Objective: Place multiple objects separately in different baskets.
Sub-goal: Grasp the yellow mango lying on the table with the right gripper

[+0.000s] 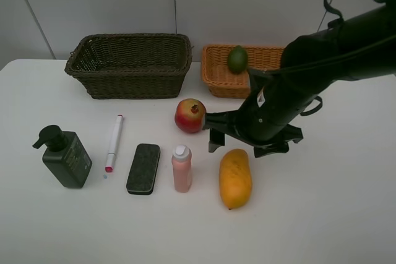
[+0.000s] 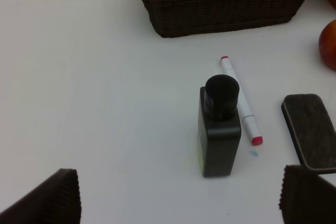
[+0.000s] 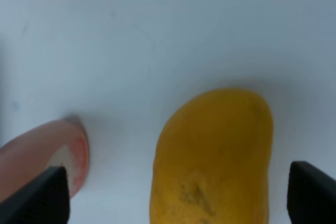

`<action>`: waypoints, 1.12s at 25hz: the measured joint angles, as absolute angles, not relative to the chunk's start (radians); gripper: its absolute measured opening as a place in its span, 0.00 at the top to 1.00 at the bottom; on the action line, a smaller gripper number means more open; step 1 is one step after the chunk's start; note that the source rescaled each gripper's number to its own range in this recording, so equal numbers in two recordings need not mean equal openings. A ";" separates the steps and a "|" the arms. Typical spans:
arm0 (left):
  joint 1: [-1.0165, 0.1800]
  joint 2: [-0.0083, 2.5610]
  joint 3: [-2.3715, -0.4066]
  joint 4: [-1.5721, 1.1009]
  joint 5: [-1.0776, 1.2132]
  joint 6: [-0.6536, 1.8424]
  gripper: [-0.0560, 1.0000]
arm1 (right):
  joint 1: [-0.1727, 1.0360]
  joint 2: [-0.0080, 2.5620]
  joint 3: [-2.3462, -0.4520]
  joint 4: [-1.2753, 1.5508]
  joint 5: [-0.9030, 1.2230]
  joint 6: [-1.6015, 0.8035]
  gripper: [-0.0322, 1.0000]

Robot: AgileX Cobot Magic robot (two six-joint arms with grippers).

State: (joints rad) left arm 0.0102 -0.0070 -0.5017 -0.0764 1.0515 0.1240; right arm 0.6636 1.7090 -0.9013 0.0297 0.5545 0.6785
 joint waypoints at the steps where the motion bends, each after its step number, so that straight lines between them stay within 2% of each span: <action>1: 0.010 -0.007 -0.502 -0.076 1.052 0.124 0.00 | 0.671 1.714 -0.901 0.026 0.559 0.710 0.01; 28: 0.010 -0.007 -0.502 -0.076 1.052 0.124 0.00 | 0.693 1.877 -0.901 0.014 0.561 0.757 0.01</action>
State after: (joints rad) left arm 0.0102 -0.0070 -0.5017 -0.0764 1.0515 0.1240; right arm 0.6935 1.8768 -0.9013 0.0139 0.5611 0.7571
